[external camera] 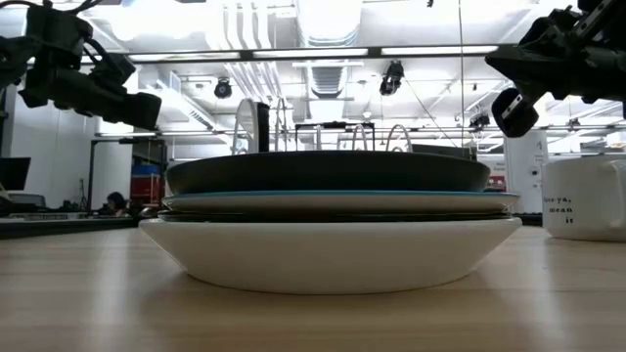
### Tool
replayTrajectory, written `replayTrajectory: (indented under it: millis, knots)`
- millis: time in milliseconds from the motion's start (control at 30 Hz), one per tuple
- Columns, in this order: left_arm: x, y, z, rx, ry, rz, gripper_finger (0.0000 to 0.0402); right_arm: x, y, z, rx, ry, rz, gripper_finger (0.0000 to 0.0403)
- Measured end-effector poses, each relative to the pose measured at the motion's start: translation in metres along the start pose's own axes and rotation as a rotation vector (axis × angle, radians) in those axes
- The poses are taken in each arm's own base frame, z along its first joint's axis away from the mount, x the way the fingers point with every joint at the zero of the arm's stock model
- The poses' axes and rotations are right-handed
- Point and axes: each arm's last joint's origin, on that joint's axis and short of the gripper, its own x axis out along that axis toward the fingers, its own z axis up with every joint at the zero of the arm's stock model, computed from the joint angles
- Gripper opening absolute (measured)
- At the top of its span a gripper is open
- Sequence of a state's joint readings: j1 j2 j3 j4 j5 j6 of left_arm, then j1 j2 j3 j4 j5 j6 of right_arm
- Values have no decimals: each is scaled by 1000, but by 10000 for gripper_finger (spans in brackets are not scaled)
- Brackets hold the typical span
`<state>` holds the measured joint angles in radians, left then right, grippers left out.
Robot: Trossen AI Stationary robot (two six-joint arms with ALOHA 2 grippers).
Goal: Sort dishes
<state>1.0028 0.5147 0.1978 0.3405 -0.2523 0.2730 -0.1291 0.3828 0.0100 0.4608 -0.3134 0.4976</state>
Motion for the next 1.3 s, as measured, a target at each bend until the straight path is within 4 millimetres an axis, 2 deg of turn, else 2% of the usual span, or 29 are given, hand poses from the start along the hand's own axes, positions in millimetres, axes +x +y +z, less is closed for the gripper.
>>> replayTrajectory:
  millis: [233, 367, 433, 500, 567, 700, 800, 933, 1100, 1167, 1300]
  knots:
    - [0, 2, 7, -58, -75, 14, 0, 0, 0, 0, 0, 0, -1, 0]
    - [-4, 1, 16, -331, -155, -34, 0, 0, 0, 0, 0, 0, -1, 0]
    - [-7, 3, 28, -467, -197, -86, 0, 0, 0, 0, 0, 0, -1, 0]
    - [-11, 3, 36, -600, -217, -189, 0, 0, 0, 0, 0, 0, -1, 0]
    - [-14, 3, 49, -645, -281, -327, 0, 0, 0, 0, 0, 0, -1, 0]
    - [-24, 2, 77, -579, -468, -720, 0, 0, 0, 0, 0, 0, -1, 0]
    - [-31, 1, 99, -555, -542, -915, 0, 0, 0, 0, 0, 0, -1, 0]
    - [-33, -4, 127, -525, -567, -1056, 0, 0, 0, 0, 0, 0, -1, 0]
    - [-34, -22, 151, -336, -554, -1263, 0, 0, 0, 0, 0, 1, -1, 0]
    - [-35, -27, 156, -265, -518, -1286, 0, 0, 0, 0, 0, 1, -1, 0]
    - [-32, -37, 158, -167, -369, -1200, 0, 0, 0, 0, 0, 1, -1, 0]
